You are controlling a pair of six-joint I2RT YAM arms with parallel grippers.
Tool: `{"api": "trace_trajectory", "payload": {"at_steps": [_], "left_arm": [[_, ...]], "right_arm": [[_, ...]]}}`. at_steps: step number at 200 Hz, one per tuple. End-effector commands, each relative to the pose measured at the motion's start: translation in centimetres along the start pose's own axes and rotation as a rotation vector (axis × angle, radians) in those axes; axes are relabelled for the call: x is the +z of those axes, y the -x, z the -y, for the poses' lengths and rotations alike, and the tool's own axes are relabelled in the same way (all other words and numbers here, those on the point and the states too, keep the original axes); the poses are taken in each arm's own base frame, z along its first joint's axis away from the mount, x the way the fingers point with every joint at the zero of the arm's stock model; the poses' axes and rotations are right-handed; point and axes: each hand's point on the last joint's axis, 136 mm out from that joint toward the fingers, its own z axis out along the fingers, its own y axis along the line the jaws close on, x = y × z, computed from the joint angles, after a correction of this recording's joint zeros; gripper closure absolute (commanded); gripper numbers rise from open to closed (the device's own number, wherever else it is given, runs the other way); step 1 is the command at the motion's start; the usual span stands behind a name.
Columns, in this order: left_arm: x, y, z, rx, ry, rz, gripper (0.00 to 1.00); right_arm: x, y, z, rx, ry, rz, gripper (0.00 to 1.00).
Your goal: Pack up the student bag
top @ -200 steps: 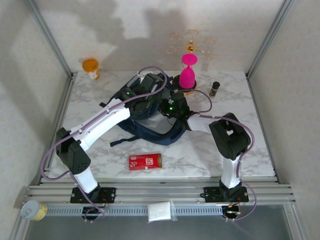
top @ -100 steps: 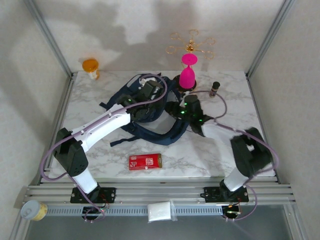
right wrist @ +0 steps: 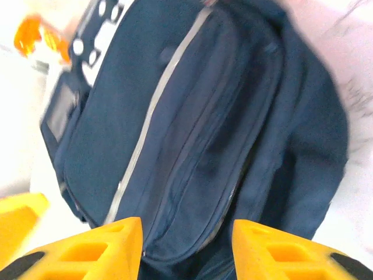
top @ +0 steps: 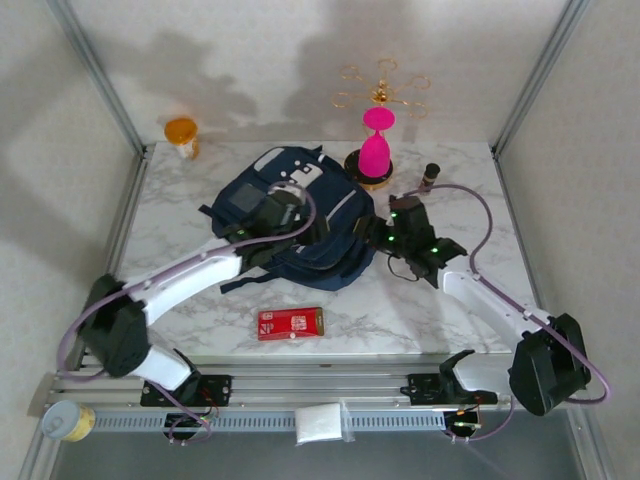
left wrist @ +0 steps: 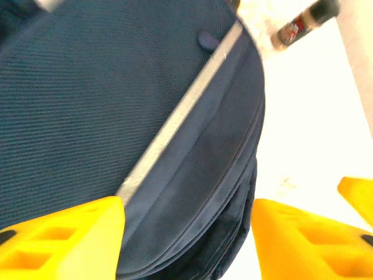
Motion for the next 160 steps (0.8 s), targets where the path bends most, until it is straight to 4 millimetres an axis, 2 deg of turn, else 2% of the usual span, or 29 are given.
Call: {"api": "trace_trajectory", "payload": {"at_steps": [1,23,36,60,76,94,110,137,153,160], "left_arm": [[-2.9,3.6,-3.3,-0.107,0.003,0.144,0.36],[-2.4,3.5,-9.8,-0.22,0.112,0.151,0.34],[-1.8,3.9,-12.9,-0.275,0.156,0.168,0.32],[0.4,4.1,-17.2,-0.34,0.219,0.156,0.31],[1.7,3.7,-19.8,-0.375,0.276,0.151,0.32],[3.1,2.2,-20.9,-0.419,0.25,0.116,0.35],[4.1,0.5,-20.8,-0.428,0.235,0.062,0.38],[4.1,-1.4,-19.9,-0.44,0.195,0.042,0.4],[3.8,-1.9,-19.5,-0.464,0.166,0.048,0.4],[3.8,-2.0,-19.5,-0.471,0.161,0.051,0.4]], "right_arm": [[1.2,-3.7,-1.9,-0.067,-0.055,-0.11,0.54],[3.6,-8.1,-5.1,-0.112,-0.003,-0.201,0.51],[5.4,-9.7,-5.6,-0.124,0.001,-0.249,0.5],[7.8,-10.0,-5.3,-0.164,-0.033,-0.258,0.48],[8.9,-9.6,-4.1,-0.185,-0.079,-0.257,0.47],[9.7,-8.3,-3.0,-0.199,-0.087,-0.243,0.46],[10.0,-6.3,-2.4,-0.229,-0.077,-0.214,0.45],[8.7,-3.3,-1.8,-0.29,-0.15,-0.154,0.43],[7.6,-3.8,-2.5,-0.282,-0.143,-0.173,0.42],[7.3,-4.8,-2.8,-0.27,-0.145,-0.191,0.42]]}}
